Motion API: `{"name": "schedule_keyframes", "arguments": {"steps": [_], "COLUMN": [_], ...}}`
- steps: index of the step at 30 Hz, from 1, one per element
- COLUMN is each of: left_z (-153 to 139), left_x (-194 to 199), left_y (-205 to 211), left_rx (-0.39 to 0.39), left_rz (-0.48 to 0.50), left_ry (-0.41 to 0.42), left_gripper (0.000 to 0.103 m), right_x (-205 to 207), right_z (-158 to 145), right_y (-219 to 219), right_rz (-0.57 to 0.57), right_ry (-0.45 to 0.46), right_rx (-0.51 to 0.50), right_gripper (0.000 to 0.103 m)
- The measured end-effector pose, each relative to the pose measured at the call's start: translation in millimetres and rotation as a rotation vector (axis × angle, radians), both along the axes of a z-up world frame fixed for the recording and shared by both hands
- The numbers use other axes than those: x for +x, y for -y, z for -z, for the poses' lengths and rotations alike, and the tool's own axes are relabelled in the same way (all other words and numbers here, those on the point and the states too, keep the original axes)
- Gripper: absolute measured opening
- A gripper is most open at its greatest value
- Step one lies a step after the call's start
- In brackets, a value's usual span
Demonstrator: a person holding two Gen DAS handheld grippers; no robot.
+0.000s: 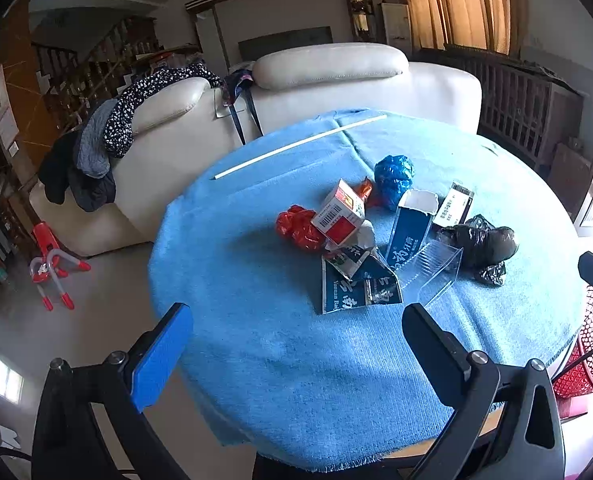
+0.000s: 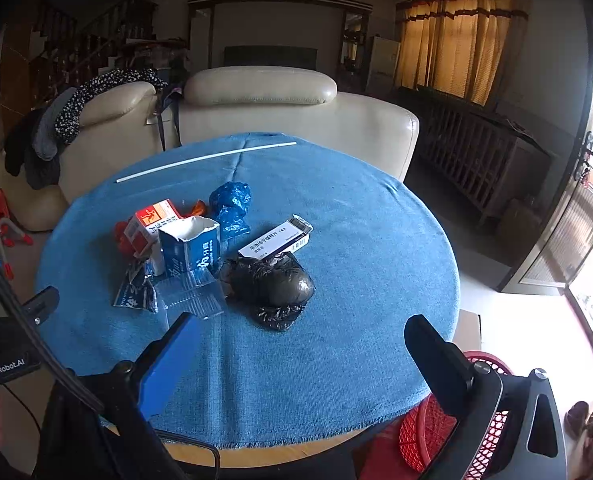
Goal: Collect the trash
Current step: 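Move both tools toward the pile of trash on the table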
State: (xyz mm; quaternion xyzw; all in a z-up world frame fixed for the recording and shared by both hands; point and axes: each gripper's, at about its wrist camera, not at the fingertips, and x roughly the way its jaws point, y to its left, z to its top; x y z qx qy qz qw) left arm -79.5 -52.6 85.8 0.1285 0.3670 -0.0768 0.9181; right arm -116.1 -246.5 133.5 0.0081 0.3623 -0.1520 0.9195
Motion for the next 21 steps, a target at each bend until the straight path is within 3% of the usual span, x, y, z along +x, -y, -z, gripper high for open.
{"name": "schedule_keyframes", "arguments": {"steps": [21], "left_z": [13.4], "left_x": [8.6], "left_y": [12.4], "left_rx": [0.031], "left_rz": [0.001], "left_ry": [-0.042], "left_gripper": [0.103], "right_x": [3.5], "right_z": [12.4], "right_y": [14.0], "right_rz": [0.033], "right_ry": [-0.03], "right_rx": [0.015], "right_gripper": [0.103]}}
